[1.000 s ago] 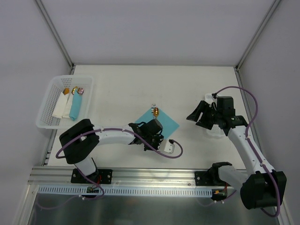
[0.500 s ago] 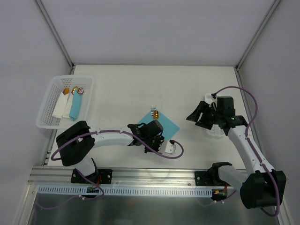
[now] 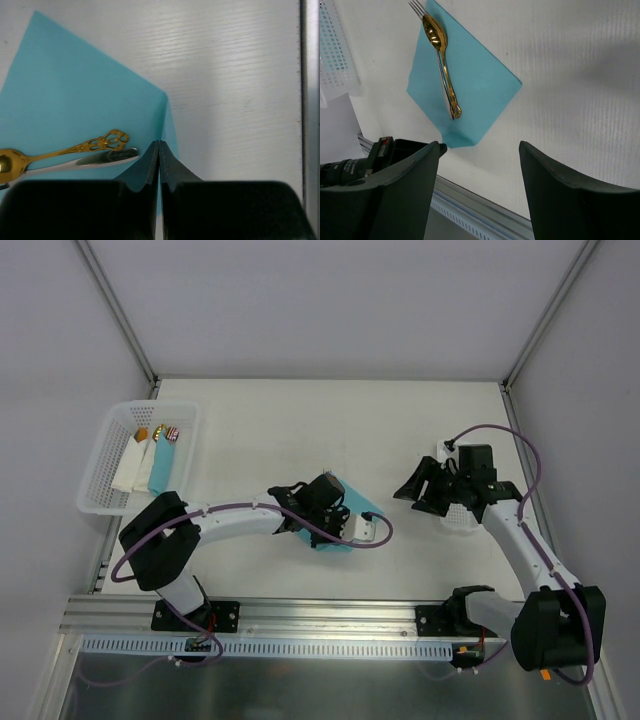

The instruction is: Place the utensils on the paper napkin and roll it up

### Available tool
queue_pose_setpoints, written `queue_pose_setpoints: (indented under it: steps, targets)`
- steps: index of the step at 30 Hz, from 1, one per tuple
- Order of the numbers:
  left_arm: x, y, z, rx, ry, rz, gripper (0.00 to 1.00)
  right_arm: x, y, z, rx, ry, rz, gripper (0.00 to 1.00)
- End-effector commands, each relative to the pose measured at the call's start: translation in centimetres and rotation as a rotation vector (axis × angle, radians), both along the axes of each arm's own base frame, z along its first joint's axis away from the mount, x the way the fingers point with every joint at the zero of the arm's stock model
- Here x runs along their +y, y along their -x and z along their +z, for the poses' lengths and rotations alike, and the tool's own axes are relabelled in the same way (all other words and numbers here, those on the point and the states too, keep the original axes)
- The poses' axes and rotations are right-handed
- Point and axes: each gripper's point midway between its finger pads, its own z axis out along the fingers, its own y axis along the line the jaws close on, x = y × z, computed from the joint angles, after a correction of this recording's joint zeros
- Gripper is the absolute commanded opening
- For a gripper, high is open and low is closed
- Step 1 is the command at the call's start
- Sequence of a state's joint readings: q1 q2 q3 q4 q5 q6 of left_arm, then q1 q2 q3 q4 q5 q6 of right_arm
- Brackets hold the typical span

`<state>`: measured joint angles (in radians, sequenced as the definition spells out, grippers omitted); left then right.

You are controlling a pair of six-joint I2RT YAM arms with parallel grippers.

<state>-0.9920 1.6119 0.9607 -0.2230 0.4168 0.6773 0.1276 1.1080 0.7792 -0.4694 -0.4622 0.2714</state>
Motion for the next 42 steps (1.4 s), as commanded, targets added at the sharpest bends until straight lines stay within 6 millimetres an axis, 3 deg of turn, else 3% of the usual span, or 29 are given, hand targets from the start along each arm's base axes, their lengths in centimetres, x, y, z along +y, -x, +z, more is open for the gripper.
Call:
queue_pose_setpoints:
  steps: [1,12,21,30,42]
  targets:
    - [-0.9,-1.8,1.5,-0.025,0.053,-0.020,0.00,0.4,-0.1,-0.2,-0.007,-0.025,0.035,0.68]
    - [-0.7,-7.1,2.2,-0.051,0.086,0.044,0.00,1.2,-0.2,-1.6,0.039,-0.057,0.063,0.66]
    - [-0.8,-10.8,2.6,-0.065,0.106,0.098,0.00,3.4,-0.3,-3.0,0.090,-0.078,0.112,0.62]
    - [-0.3,-11.5,1.2,-0.042,0.088,0.112,0.00,7.2,-0.1,-4.0,0.114,-0.138,0.170,0.38]
    - [0.1,-12.3,-0.1,-0.029,0.076,0.143,0.00,13.3,-0.4,-6.1,0.184,-0.251,0.221,0.30]
